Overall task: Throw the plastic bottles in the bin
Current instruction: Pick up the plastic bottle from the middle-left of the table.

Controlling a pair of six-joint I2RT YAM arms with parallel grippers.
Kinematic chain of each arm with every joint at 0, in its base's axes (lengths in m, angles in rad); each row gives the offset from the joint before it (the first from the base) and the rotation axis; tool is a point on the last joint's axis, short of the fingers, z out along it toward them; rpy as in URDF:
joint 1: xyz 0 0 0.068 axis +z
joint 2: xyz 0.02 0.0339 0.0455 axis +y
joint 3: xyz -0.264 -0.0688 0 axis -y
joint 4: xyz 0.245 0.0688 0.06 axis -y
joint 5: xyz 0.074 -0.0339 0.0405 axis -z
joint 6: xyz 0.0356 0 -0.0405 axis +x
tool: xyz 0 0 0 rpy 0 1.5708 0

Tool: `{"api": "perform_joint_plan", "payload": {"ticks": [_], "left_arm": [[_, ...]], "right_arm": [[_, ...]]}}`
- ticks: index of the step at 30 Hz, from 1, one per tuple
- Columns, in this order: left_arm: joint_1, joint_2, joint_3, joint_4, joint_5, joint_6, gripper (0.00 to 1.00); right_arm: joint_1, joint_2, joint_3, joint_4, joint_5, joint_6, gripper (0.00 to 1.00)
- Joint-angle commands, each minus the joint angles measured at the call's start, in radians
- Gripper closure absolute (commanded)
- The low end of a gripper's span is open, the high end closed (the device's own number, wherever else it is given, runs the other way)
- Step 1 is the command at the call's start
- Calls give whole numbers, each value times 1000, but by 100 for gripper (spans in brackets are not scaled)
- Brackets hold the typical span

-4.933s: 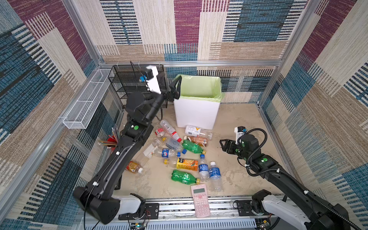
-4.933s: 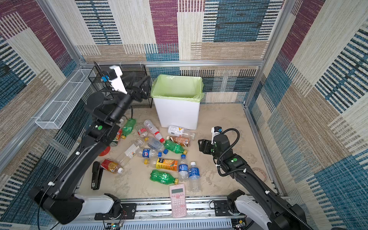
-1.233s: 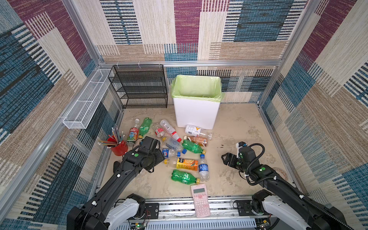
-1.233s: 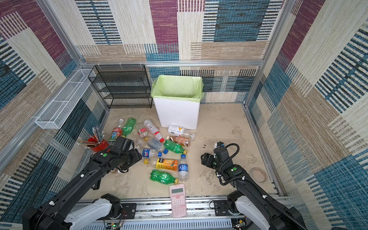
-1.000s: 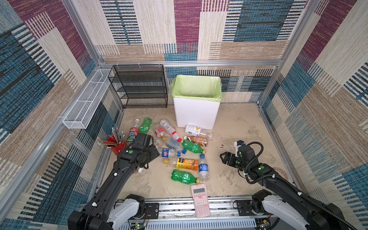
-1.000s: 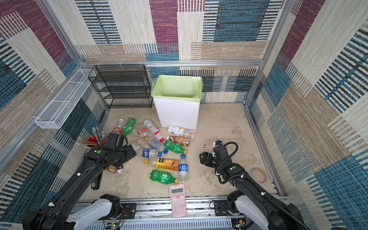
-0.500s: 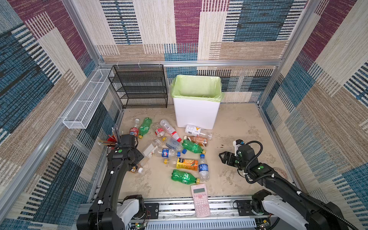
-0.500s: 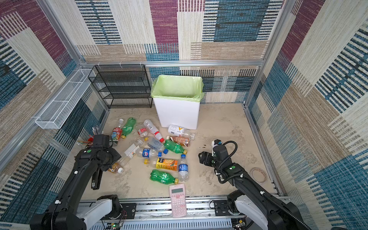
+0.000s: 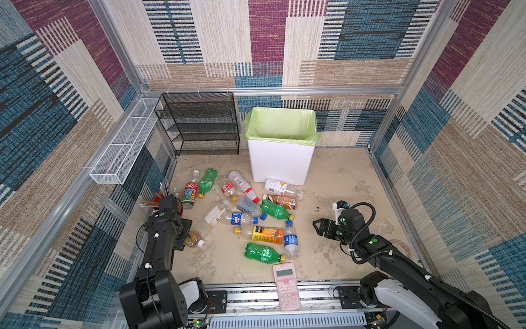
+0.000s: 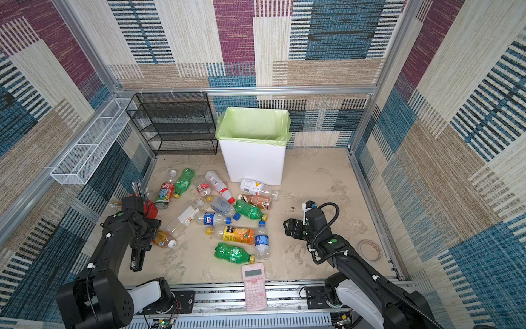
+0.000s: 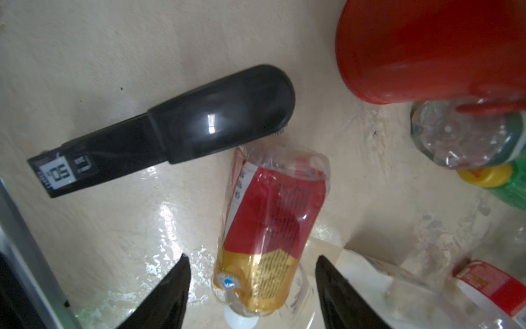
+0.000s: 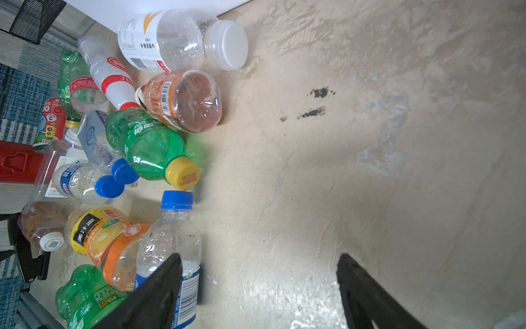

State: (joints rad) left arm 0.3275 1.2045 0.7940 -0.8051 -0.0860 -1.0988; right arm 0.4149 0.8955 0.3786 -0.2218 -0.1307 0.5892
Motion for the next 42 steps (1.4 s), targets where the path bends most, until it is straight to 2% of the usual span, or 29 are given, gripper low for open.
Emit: {"api": "perform_joint_plan", "payload": {"ticks": [1,12,16,24,29,37,42], "left_arm": [[22,43,11,33,26,-29,29],[45,214,52,139,79,36,30],[47,281,87,121,100,68,30],[48,314,94,109,113,116,43],[48,266,95,75,141,167,55],[37,104,139,-102,207,263,57],[3,12,128,-163,229,256,57]], "right_arm": [[1,0,-4,34,1,7,14],[2,1,-22,47,17,26,14],[1,-4,-24,39,28,35,14],[1,-16,-21,16,46,46,14],[1,-20,-5,2,55,37,14],[1,15,50,13,54,-2,14],[1,69,92,36,33,-38,14]]}}
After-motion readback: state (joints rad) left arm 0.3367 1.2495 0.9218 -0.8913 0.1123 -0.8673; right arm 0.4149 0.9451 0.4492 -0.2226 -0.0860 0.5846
